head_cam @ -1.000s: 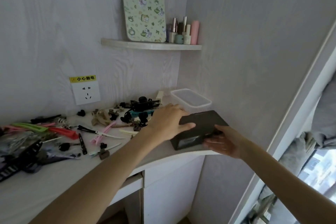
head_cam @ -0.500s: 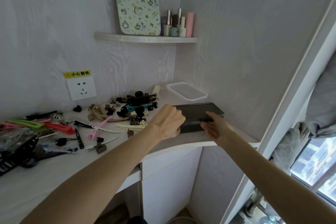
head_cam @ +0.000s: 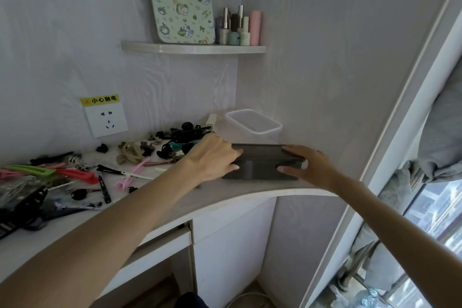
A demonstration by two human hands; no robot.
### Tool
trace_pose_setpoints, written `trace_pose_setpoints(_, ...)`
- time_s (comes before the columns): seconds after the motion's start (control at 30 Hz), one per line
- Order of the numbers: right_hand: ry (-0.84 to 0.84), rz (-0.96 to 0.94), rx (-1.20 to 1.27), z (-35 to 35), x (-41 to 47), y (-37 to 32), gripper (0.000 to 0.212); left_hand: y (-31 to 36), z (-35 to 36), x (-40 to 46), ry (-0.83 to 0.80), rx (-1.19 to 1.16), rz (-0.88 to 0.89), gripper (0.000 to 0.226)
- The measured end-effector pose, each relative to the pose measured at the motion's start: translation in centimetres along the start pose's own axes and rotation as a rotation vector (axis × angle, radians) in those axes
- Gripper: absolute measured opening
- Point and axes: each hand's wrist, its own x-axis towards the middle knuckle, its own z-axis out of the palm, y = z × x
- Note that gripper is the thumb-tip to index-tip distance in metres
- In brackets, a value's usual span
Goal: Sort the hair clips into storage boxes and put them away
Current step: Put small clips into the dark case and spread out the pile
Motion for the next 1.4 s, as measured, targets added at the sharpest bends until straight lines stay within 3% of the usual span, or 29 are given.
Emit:
trace_pose_setpoints(0.17,-0.122,-0.151,-0.499,-2.4,0.9,-2.7,0.059,-1.3,2.8,-1.1,0.066,-0.600,-0.307,0.044)
trace_pose_setpoints(0.33,0.000,-0.406,-0.820,-1.7,0.1,-3.6,0.063,-1.9,3.9,-1.3,-0.003,-1.121,-0.533,0.081)
trace_pose_setpoints(0.47,-0.004,-0.473,-0.852,-1.3,-0.3,-3.4,0.065,-1.2,3.7,-1.7,0.029,-1.105,-0.571,0.070)
trace_pose_setpoints(0.6,-0.059,-0.471,-0.801,-2.3,0.3,-3.6,0.062,-0.7,4.3,-2.1,0.098,-1.087,-0.618,0.090)
trace_pose_setpoints(0.7,-0.107,-0.384,-0.684,-3.0,0.6,-4.1,0.057,-0.4,4.4,-2.2,0.137,-1.111,-0.620,0.090)
trace_pose_setpoints(0.8,-0.080,-0.351,-0.672,-2.9,0.5,-4.5,0.055,-0.3,4.9,-2.5,0.140,-1.127,-0.655,0.077)
trace_pose_setpoints(0.93,0.086,-0.349,-0.722,-1.1,-0.4,-3.2,0.061,0.6,5.1,-2.6,0.210,-1.224,-0.655,0.044)
trace_pose_setpoints(1.13,0.088,-0.243,-0.554,-1.8,0.0,-2.9,0.063,0.2,4.1,-2.0,0.259,-1.238,-0.675,0.037)
trace_pose_setpoints(1.23,0.113,-0.382,-0.671,-0.4,1.4,-4.5,0.075,0.8,4.3,-1.5,0.302,-1.279,-0.697,0.037)
trace_pose_setpoints(1.4,-0.004,-0.566,-0.646,1.7,4.9,-7.6,0.047,1.2,4.9,-1.4,0.299,-1.426,-0.670,0.034)
